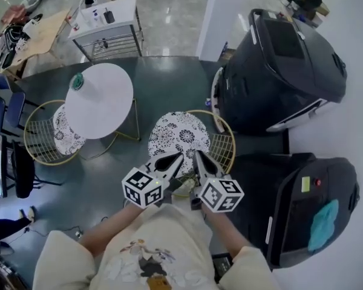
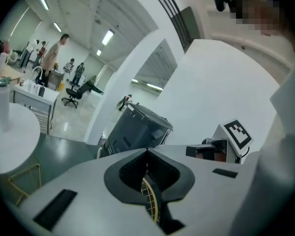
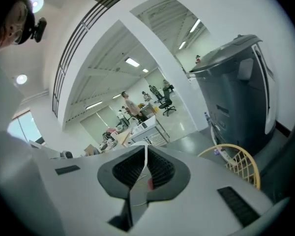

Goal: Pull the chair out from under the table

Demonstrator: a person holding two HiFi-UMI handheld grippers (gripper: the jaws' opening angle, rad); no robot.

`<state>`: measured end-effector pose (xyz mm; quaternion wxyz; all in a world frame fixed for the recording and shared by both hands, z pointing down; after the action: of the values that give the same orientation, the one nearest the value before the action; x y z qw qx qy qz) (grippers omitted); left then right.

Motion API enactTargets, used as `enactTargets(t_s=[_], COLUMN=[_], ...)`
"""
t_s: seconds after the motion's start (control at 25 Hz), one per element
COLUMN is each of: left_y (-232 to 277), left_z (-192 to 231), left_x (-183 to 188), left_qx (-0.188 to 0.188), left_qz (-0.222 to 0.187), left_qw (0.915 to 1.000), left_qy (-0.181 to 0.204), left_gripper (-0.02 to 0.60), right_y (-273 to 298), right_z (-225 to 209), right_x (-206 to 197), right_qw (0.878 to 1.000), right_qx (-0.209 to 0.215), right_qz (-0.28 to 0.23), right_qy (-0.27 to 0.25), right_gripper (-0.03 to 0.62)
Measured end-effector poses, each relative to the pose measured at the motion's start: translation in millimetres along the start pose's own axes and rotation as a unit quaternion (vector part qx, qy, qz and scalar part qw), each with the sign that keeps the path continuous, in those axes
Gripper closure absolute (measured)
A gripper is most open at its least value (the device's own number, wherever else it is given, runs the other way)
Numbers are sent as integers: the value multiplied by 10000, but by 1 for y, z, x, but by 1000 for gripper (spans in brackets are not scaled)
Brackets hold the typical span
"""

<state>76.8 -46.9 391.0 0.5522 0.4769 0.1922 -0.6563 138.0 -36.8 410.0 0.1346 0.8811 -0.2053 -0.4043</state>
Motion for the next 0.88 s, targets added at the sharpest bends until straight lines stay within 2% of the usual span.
enactTargets(t_s=[0.2,0.44,0.52,0.68,0.8,0.88], left_y=[-51,-106,-124,-147,-165,-181], left_z=[-2,5,7,5,-15,-32], left_x=[20,41,42,41,29,20], left_qx=[126,212,219,299,308,448], left_qz=[-124,-301,-323,-472,-589,-673], left_qw=[9993,9972,9969,9928,9911,9877], left_qy=[334,650,689,1058,1152,1339], left_gripper=[574,574,574,574,574,574], right_y=[12,9,3,-12,-32,-48], right_z=[62,118,129,137,151,160], right_x=[-9,-33,-49,-67,-78,-87], right_qw=[9963,9930,9912,9859,9752,9717], right_qx=[428,420,450,357,442,578], right_qz=[-17,-225,-337,-427,-406,-456], right_qy=[-744,-1078,-1196,-1578,-2129,-2246], right_gripper=[572,572,572,572,572,577])
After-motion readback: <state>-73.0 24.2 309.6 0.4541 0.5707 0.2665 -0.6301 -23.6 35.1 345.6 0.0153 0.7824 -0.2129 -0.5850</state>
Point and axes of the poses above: the fingertips, and each gripper's own axes: y forward along the fingers, z to its left, x out of its top, the point moved 1 cm from there along -y, backward along the fingers, and after that the axes turned 4 degrees about y, right-handed, at the moved point
